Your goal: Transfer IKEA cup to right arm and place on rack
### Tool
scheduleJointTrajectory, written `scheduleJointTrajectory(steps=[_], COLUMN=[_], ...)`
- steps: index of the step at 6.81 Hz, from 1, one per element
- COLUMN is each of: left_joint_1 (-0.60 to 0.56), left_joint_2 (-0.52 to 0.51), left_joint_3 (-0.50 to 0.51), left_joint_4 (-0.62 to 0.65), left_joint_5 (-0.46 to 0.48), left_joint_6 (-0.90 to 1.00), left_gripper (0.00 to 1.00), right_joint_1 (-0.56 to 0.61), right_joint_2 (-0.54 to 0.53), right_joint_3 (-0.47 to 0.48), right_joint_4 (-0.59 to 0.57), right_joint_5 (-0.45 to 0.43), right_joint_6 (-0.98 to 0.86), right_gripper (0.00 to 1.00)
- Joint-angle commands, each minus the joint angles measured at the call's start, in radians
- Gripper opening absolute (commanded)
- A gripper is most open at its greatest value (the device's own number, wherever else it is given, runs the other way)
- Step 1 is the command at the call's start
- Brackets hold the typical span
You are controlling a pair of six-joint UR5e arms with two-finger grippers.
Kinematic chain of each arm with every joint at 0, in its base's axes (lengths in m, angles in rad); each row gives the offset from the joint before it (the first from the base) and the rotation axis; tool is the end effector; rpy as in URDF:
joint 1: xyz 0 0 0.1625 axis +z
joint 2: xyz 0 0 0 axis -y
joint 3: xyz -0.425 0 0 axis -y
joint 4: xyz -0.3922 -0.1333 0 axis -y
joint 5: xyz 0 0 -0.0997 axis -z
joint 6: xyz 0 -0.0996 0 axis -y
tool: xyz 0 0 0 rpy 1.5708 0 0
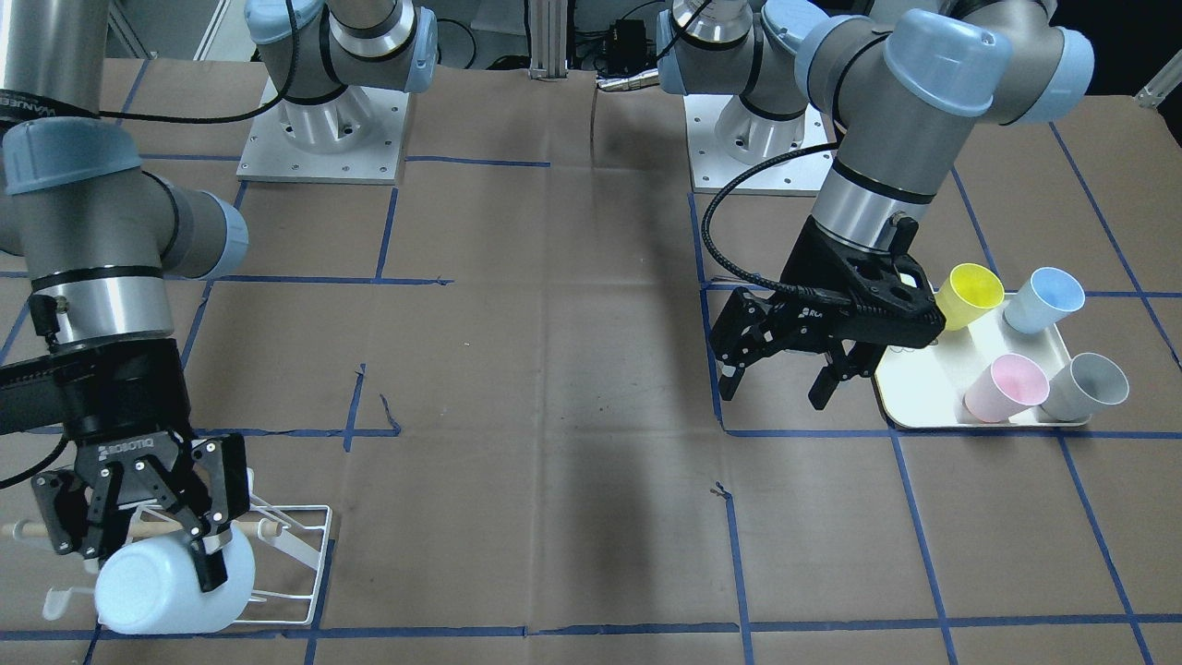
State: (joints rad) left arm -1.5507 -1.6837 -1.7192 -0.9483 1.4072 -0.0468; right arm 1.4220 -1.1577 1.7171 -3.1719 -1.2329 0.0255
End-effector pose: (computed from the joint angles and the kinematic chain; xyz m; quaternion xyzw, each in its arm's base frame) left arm -0.1383 -0.5577 0.4268 0.0181 -0.9804 0.1779 0.0828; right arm 0.0704 -0.6521 0.3823 -0.0089 0.8591 -0.4986 0.1154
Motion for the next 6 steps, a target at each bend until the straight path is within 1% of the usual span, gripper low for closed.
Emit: scheduleJointTrajectory(steps=[1,2,3,4,5,6], left_joint_1=[-0.028,-0.023,-0.025,-0.020,-0.019,-0.016], left_joint_2=[0.010,0.016,0.022,0.036,0.038,0.038], left_joint_3=[0.250,0.306,0.294,0.290,0.288,0.285], left_joint_4=[-0.567,-0.704,-0.733,-0.734,-0.730,-0.724], left_joint_5=[0.073,0.114,0.155,0.159,0.167,0.164], left_joint_6=[-0.019,-0.009,-0.004,0.001,0.055,0.073], left_gripper=[0.99,0.99,0.99,0.99,0.99,0.99], right_joint_1=[-0.072,-0.071,-0.069,-0.067,-0.064,-0.061], right_joint_2=[0.065,0.069,0.076,0.078,0.090,0.104], right_joint_3=[-0.011,0.007,0.039,0.068,0.091,0.098], right_joint_4=[-0.063,-0.097,-0.114,-0.134,-0.184,-0.192], right_joint_5=[0.013,0.013,0.010,0.003,0.000,-0.002], right_joint_6=[-0.082,-0.084,-0.087,-0.087,-0.091,-0.090], right_gripper=[0.45,0.45,0.45,0.45,0.45,0.46])
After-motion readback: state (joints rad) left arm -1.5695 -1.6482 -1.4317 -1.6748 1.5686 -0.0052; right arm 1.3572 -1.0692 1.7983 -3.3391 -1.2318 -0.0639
